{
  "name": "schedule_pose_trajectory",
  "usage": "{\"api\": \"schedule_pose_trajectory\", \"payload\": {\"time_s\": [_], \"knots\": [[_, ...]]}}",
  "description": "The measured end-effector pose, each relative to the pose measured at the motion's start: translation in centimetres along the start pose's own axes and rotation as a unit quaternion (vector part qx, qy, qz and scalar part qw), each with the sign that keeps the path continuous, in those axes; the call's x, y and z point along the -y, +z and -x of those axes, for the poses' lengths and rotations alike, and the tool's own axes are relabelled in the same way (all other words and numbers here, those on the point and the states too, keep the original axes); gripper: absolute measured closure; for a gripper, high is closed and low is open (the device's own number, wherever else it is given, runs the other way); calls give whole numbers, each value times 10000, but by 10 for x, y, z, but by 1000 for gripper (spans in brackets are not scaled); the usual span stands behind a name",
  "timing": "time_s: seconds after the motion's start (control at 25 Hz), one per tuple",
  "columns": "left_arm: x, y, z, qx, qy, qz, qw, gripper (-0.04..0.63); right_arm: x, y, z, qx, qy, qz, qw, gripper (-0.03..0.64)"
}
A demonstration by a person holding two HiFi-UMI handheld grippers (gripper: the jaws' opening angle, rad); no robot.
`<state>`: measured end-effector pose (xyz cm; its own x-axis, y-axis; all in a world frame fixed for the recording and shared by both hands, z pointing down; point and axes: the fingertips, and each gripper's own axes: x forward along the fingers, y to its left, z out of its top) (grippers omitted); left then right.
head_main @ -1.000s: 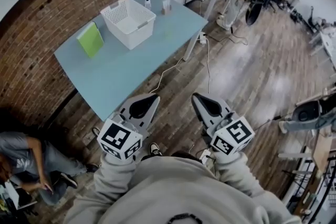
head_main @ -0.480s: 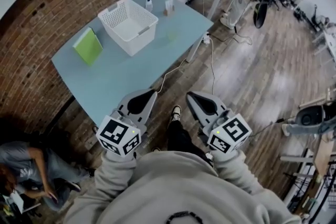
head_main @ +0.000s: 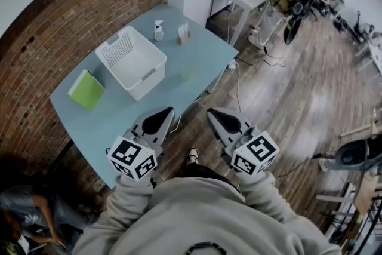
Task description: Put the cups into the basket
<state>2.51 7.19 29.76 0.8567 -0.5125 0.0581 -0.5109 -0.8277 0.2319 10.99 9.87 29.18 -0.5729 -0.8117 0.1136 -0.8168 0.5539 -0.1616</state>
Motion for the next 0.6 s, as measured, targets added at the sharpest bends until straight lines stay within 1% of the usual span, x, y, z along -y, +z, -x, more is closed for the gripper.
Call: {"api": "schedule_pose_trajectory", "payload": {"time_s": [0.08, 0.2, 0.32, 0.44, 0.6], "knots": [[-9, 5, -27, -15, -10, 104, 9999, 598, 29, 2, -10, -87, 38, -28, 10000, 607], [-31, 8, -65, -77, 115, 167, 9998, 598, 67, 7, -24, -126, 114, -35, 9998, 607], [-45, 15, -97, -52, 222, 74, 9997, 598, 104, 10, -33, -162, 195, -71, 9997, 607], [-56, 21, -119, -49, 387, -11, 9992, 598, 135, 7, -41, -201, 274, -145, 9993, 607], [-66, 16, -130, -241, 564, 72, 9981, 598, 155, 2, -56, -280, 431, -318, 9982, 606]]}}
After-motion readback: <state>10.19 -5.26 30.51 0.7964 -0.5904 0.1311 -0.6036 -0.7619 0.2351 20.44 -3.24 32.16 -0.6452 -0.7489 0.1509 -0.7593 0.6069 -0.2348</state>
